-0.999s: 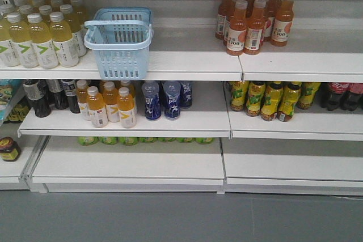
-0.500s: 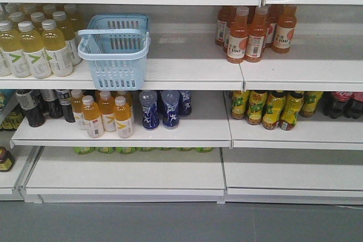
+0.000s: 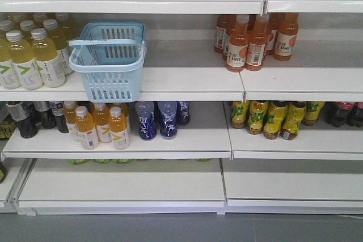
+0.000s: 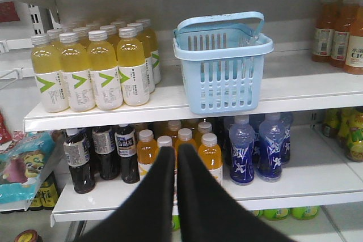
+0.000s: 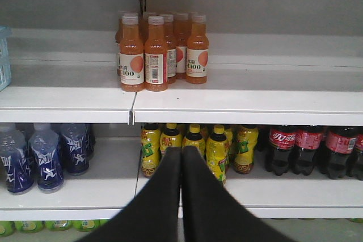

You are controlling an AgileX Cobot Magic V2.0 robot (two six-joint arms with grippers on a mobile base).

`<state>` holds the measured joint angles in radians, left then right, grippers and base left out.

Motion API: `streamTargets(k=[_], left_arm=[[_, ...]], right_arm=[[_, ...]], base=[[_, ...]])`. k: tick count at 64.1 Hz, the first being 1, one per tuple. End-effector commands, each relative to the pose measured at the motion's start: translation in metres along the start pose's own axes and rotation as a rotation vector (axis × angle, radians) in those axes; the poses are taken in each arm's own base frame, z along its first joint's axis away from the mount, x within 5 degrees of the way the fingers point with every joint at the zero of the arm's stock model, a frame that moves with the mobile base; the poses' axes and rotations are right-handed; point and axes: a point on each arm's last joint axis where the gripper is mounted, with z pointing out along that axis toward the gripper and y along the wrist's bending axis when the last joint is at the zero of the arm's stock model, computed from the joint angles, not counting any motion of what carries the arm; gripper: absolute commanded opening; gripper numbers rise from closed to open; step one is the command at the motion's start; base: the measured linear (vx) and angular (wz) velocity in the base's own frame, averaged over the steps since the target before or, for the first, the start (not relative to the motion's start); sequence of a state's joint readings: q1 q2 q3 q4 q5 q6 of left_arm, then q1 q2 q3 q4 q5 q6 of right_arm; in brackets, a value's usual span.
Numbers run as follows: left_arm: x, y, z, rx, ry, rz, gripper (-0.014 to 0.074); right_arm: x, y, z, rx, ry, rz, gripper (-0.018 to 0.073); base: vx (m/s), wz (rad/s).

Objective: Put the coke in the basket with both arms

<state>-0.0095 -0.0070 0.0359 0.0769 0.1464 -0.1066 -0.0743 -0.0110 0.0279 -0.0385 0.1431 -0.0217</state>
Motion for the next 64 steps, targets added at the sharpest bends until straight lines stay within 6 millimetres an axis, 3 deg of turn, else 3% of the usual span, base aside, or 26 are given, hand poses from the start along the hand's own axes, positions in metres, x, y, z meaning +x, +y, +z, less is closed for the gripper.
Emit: streamTargets(k=[1, 64], left_arm=[[-0.0197, -0.0011, -0.0045, 0.009, -0.135, -0.003, -0.0008], [-0.0197, -0.0011, -0.0045, 0.009, -0.135, -0.003, -0.0008]], right_arm=[[-0.0048, -0.0002, -0.0007, 0.006, -0.081, -0.006, -0.001], [-0.0048, -0.0002, -0.0007, 0.006, -0.081, -0.006, -0.001]], base=[[0.1, -0.01], [0.08, -0.01]])
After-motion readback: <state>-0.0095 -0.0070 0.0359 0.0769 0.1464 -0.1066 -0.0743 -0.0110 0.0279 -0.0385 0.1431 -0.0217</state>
